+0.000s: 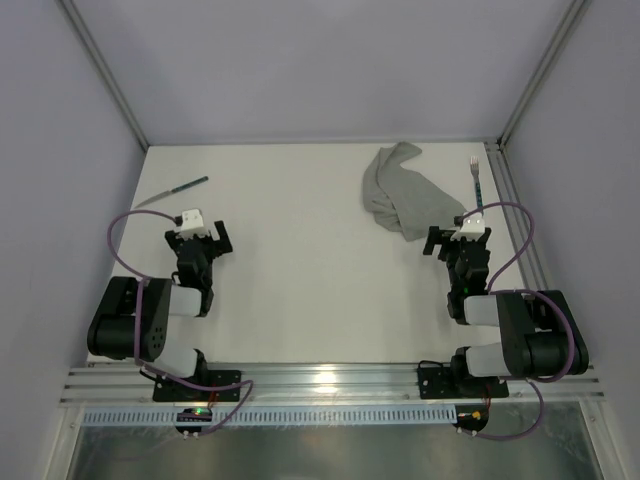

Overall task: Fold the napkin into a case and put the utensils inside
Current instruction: Pick up the crumpled napkin from the corner of the board.

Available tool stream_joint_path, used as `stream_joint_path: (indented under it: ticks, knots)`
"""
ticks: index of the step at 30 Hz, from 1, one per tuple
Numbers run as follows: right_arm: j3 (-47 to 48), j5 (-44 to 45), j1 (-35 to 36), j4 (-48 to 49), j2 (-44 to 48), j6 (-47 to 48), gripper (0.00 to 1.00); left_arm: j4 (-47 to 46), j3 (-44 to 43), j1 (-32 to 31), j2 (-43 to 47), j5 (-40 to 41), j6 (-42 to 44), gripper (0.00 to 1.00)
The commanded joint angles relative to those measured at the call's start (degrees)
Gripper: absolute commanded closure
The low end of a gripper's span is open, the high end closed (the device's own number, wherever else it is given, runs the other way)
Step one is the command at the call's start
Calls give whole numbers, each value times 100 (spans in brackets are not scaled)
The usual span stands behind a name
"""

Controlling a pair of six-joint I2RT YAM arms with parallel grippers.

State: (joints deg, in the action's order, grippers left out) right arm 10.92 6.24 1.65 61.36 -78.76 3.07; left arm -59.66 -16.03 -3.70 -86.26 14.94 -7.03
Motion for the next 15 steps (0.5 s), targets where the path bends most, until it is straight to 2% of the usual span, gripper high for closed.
stream_joint_path:
  ticks: [1, 4, 5, 6, 7, 8, 10, 11, 12, 13, 14, 15]
  knots:
    - [104, -9, -24, 218, 28, -43, 1, -125, -32, 19, 65, -17, 61, 1]
    - [156, 0, -24, 184, 123, -43, 1, -125, -32, 10, 65, -17, 61, 1]
    - [304, -9, -24, -269, 324, -52, 1, -116, -32, 10, 65, -26, 61, 1]
    - [836, 87, -24, -1614, 874, -104, 1, -116, -40, 19, 65, -148, 70, 1]
    - [1146, 210, -16, -2289, 1132, -235, 1, -99, -49, 19, 65, -297, 96, 1]
    - [1402, 307, -16, -3183, 1344, -698, 1, -72, -49, 19, 74, -777, 235, 1]
    - [2044, -25, -16, -3839, 1714, -930, 4, 163, -145, 115, 144, -1219, 368, 1]
    - [2481, -96, 10, -4512, 1732, -1157, 9, 400, -224, 159, 231, -1256, 377, 1]
    - [2485, -149, 80, -4858, 1715, -1160, 12, 724, -347, 168, 354, -1257, 369, 1]
    - [2894, -123, 360, -5193, 1541, -1047, 13, 1432, -974, 177, 834, -1474, 377, 1]
    - [3064, 94, 562, -5535, 1409, -958, 14, 3432, -1451, 177, 1065, -1807, 543, 1]
    - [3222, 340, 791, -6069, 1251, -844, 14, 4261, -1908, 177, 1215, -1889, 1119, 1]
